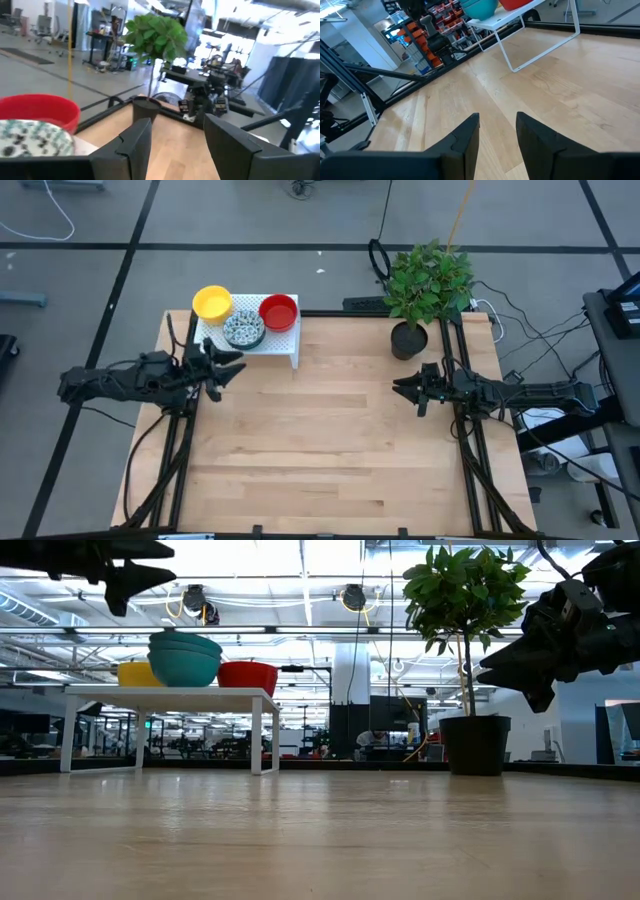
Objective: Pick & Place Mini bowls
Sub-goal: Return to Home Position
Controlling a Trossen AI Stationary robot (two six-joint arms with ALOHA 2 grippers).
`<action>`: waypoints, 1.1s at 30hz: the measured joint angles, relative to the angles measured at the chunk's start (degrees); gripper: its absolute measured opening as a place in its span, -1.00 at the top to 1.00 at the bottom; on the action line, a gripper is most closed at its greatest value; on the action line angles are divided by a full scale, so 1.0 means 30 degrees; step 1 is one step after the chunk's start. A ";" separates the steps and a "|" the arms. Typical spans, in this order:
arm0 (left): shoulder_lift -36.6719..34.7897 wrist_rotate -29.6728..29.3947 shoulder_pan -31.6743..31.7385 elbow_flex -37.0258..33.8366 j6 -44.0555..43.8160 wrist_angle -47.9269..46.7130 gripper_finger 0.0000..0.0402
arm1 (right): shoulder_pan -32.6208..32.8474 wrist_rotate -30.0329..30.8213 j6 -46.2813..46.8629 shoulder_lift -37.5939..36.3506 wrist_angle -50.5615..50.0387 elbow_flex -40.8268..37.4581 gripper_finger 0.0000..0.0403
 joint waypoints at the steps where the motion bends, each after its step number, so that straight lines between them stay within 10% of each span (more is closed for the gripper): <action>1: -0.0017 0.0017 -0.0189 -0.0370 0.0053 0.0571 0.07 | 0.0003 0.0000 0.0000 -0.0007 0.0000 0.0000 0.42; 23: -0.1481 -0.2093 -0.4148 -0.1708 0.0766 -0.1954 0.07 | -0.0002 -0.0006 0.0005 -0.0001 -0.1020 0.0000 0.42; 33: -0.1529 -0.2114 -0.5005 -0.5345 0.0470 0.4672 0.07 | 0.0003 -0.0001 -0.0044 -0.0007 -0.1020 0.0000 0.42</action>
